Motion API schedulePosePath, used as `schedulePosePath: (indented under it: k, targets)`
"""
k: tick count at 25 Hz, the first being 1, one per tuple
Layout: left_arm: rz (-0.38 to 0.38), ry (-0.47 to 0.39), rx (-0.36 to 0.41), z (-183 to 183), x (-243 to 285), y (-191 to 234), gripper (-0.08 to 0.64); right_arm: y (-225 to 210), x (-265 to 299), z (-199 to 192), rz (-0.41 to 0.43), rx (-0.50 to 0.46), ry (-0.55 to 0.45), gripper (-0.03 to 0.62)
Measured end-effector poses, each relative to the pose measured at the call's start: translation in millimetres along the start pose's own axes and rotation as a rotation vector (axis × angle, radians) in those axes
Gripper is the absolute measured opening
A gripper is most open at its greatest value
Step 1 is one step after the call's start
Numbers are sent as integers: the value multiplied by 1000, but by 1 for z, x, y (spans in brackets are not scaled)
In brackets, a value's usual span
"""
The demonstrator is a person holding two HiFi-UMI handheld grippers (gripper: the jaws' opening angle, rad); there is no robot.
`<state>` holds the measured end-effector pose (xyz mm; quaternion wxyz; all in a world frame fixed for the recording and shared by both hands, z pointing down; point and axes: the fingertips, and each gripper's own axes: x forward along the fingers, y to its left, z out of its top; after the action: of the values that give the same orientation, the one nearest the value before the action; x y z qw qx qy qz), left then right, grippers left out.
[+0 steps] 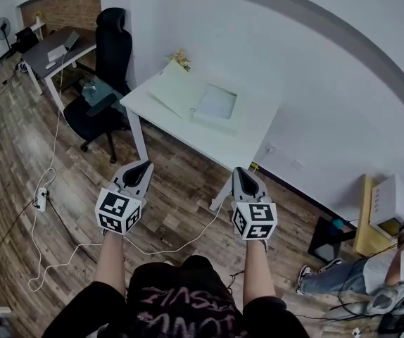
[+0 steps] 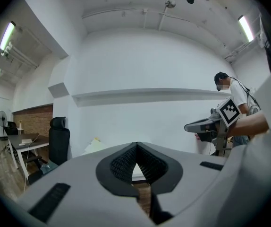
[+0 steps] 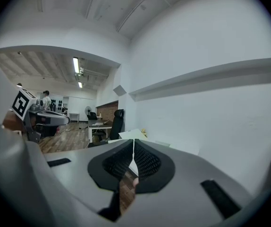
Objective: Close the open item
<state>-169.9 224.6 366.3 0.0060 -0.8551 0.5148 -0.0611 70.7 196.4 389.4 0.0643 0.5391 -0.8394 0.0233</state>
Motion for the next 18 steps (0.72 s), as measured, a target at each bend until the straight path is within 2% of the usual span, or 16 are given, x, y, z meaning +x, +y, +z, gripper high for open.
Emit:
schedulePosePath:
  k: [8, 13, 18]
  targets:
    - [-15, 7, 44, -7, 12, 20, 12, 6, 24, -1, -21, -18, -4, 26]
    - [-2, 9, 32, -10, 21, 40, 12, 10, 48, 1, -17, -18, -7, 26]
    - [5, 1, -15, -12, 37, 63, 12, 12, 76, 6, -11, -35, -18, 26]
